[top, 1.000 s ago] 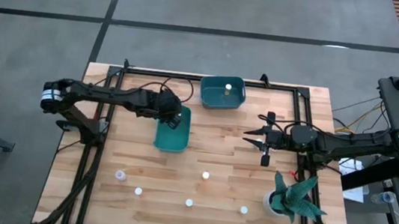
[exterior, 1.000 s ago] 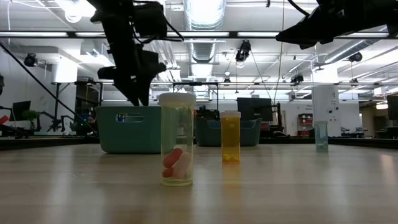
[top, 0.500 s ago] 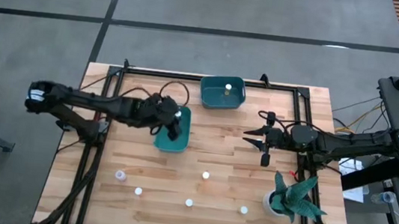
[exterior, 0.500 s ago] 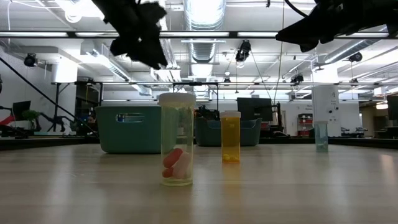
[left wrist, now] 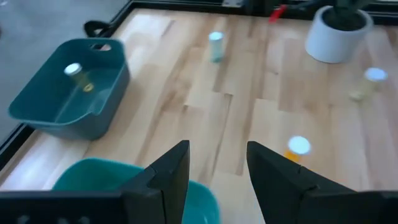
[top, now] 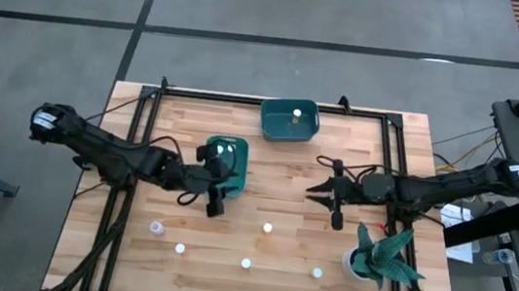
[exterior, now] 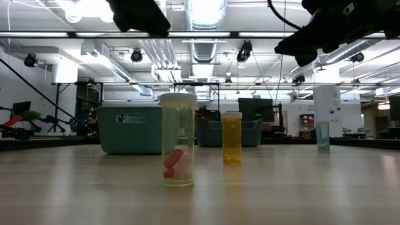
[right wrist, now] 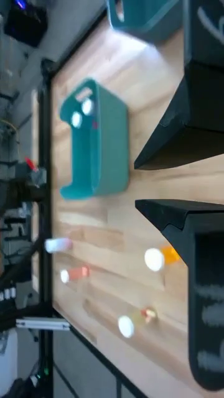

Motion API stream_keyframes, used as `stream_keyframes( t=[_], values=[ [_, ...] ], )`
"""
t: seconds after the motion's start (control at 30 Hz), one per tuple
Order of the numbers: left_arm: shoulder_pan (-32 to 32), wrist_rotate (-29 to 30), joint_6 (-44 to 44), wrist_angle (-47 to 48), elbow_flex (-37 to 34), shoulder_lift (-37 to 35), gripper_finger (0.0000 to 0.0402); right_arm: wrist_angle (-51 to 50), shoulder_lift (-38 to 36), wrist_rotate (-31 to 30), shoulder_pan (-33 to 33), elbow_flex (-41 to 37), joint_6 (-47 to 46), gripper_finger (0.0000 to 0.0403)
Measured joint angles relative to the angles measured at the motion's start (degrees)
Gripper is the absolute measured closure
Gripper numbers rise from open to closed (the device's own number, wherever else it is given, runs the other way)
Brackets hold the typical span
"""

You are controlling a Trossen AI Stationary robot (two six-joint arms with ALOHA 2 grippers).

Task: Pick and place medicine bottles into bin by pill shape (circle, oval)
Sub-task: Put the orange tablet pill bottle into the blue bin

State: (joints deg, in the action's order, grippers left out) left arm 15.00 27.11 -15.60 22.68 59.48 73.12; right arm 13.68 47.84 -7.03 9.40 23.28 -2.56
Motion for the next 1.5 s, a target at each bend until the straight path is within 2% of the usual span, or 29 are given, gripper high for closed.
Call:
stream_keyframes(
  t=[0.5,0.9,1.23,1.5],
  values=[
    [3.43,0.0,0.63,-1.08,-0.3,0.0,0.0257,-3.56,16.7,-0.01,6.57,14.04,-0.42,0.0326],
    [4.64,0.0,1.56,-1.18,-0.7,-0.04,0.0257,-20.04,29.35,-0.04,9.78,30.82,0.04,0.0326],
    [6.68,-0.02,2.67,-1.18,-0.74,-0.07,0.0257,-36.68,39.28,-0.02,9.88,44.73,-1.48,0.0326],
    [6.89,0.0,3.28,-1.09,-1.01,-0.09,0.0257,-47.1,45.79,-0.02,9.89,52.34,-3.14,0.0326]
  ],
)
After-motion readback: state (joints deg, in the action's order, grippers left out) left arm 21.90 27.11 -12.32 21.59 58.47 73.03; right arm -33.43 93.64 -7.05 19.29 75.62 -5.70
